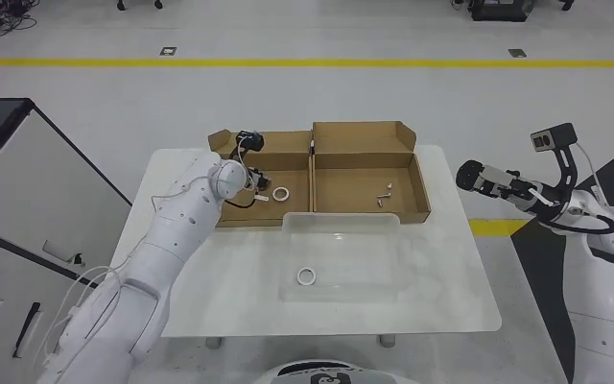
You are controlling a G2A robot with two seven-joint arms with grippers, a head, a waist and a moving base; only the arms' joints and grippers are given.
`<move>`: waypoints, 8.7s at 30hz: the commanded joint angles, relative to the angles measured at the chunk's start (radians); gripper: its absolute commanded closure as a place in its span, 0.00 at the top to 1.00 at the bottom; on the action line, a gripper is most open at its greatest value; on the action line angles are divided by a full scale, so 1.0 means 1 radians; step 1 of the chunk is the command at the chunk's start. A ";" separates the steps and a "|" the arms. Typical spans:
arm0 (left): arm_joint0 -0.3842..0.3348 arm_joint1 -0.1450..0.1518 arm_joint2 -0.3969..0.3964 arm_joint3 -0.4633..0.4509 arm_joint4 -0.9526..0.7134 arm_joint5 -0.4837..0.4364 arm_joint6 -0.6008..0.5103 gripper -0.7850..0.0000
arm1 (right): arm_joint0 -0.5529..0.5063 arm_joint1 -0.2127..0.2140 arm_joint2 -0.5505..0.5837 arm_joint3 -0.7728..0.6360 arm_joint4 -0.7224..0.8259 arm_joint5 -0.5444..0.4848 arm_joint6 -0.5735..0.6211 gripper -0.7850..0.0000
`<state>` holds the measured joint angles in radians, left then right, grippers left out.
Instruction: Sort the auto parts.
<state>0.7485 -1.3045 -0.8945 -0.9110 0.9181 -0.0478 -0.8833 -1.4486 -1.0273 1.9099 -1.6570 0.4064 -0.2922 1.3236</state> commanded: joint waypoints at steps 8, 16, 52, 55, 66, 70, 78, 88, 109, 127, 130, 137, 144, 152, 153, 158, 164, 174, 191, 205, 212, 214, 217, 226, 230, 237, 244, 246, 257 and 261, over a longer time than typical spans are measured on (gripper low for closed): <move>0.003 -0.005 0.005 0.010 0.032 0.035 -0.006 0.00 | 0.000 0.000 0.000 0.000 0.000 0.000 0.000 1.00; 0.010 -0.005 0.001 0.014 0.040 0.036 -0.043 0.00 | 0.000 0.000 0.000 0.000 0.000 0.000 0.000 1.00; 0.074 0.034 -0.143 -0.189 0.019 -0.104 -0.029 1.00 | 0.000 0.000 0.000 0.000 0.000 0.000 0.000 1.00; 0.145 0.060 -0.203 -0.334 0.019 -0.172 -0.042 1.00 | 0.000 0.000 0.000 0.000 0.000 0.000 0.000 1.00; 0.406 0.126 -0.330 -0.813 -0.077 -0.508 -0.156 1.00 | 0.000 0.000 0.000 0.000 0.000 0.000 0.000 1.00; 0.440 0.137 -0.327 -0.867 -0.103 -0.602 -0.172 1.00 | 0.000 0.000 0.000 0.000 0.000 0.000 0.000 1.00; 0.449 0.164 -0.290 -0.879 -0.209 -0.683 -0.206 1.00 | 0.000 0.000 0.000 0.000 0.000 0.000 0.000 1.00; 0.441 0.184 -0.259 -0.876 -0.221 -0.699 -0.191 1.00 | 0.000 0.000 0.000 0.000 0.000 0.000 0.000 1.00; 0.235 0.179 0.064 -0.849 -0.183 -0.536 -0.353 1.00 | 0.000 0.000 0.000 0.000 0.000 0.000 0.000 1.00; 0.029 0.231 0.337 -0.777 -0.248 -0.584 -0.305 1.00 | 0.000 0.000 0.000 0.000 0.000 0.000 0.000 1.00; 0.004 0.241 0.364 -0.764 -0.269 -0.590 -0.299 0.87 | 0.000 0.000 0.000 0.000 0.000 0.000 0.000 1.00; -0.037 0.252 0.420 -0.746 -0.298 -0.591 -0.298 0.59 | 0.000 0.000 0.000 0.000 0.000 0.000 0.000 1.00; -0.068 0.252 0.462 -0.726 -0.318 -0.580 -0.309 0.50 | 0.000 0.000 0.000 0.000 0.000 0.000 0.000 1.00; -0.109 0.240 0.548 -0.700 -0.352 -0.546 -0.343 0.50 | 0.000 0.000 0.000 0.000 0.000 0.000 0.000 1.00; -0.114 0.236 0.557 -0.695 -0.355 -0.543 -0.346 0.50 | 0.000 0.000 0.000 0.000 0.000 0.000 0.000 1.00; -0.131 0.215 0.595 -0.670 -0.353 -0.531 -0.358 0.52 | 0.000 0.000 0.000 0.000 0.000 0.000 0.000 1.00; -0.144 0.183 0.635 -0.636 -0.341 -0.514 -0.375 0.49 | 0.000 0.000 0.000 0.000 0.000 0.000 0.000 1.00; -0.152 0.129 0.678 -0.569 -0.322 -0.499 -0.390 0.49 | 0.000 0.000 0.000 0.000 0.000 0.000 0.000 1.00; -0.163 0.085 0.707 -0.502 -0.324 -0.504 -0.385 0.44 | 0.000 0.000 0.000 0.000 0.000 0.000 0.000 1.00; -0.168 0.070 0.722 -0.482 -0.322 -0.502 -0.387 0.40 | 0.000 0.000 0.000 0.000 0.000 0.000 0.000 1.00; -0.161 0.059 0.719 -0.472 -0.320 -0.510 -0.377 0.39 | 0.000 0.000 0.000 0.000 0.000 0.000 0.000 1.00; -0.160 0.055 0.718 -0.467 -0.321 -0.515 -0.373 0.39 | 0.000 0.000 0.000 0.000 0.000 0.000 0.000 1.00; -0.156 0.051 0.713 -0.460 -0.326 -0.529 -0.355 0.37 | 0.000 0.000 0.000 0.000 0.000 0.000 0.000 1.00; -0.155 0.047 0.710 -0.454 -0.325 -0.526 -0.363 0.36 | 0.000 0.000 0.000 0.000 0.000 0.000 0.000 1.00; -0.155 0.051 0.709 -0.459 -0.324 -0.521 -0.368 0.36 | 0.000 0.000 0.000 0.000 0.000 0.000 0.000 1.00; -0.152 0.056 0.706 -0.461 -0.317 -0.513 -0.376 0.36 | 0.000 0.000 0.000 0.000 0.000 0.000 0.000 1.00; -0.144 0.048 0.715 -0.450 -0.310 -0.516 -0.373 0.35 | 0.000 0.000 0.000 0.000 0.000 0.000 0.000 1.00; -0.144 0.044 0.717 -0.445 -0.308 -0.516 -0.373 0.23 | 0.000 0.000 0.000 0.000 0.000 0.000 0.000 1.00; -0.149 0.050 0.664 -0.452 -0.358 -0.496 -0.356 0.00 | 0.000 0.000 0.000 0.000 0.000 0.000 0.000 1.00; -0.161 0.080 0.607 -0.520 -0.403 -0.485 -0.391 0.00 | 0.000 0.000 0.000 0.000 0.000 0.000 0.000 1.00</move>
<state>0.5899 -1.2324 -0.2724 -1.4122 0.5266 -0.5354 -1.2650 -1.4486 -1.0273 1.9099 -1.6570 0.4064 -0.2922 1.3236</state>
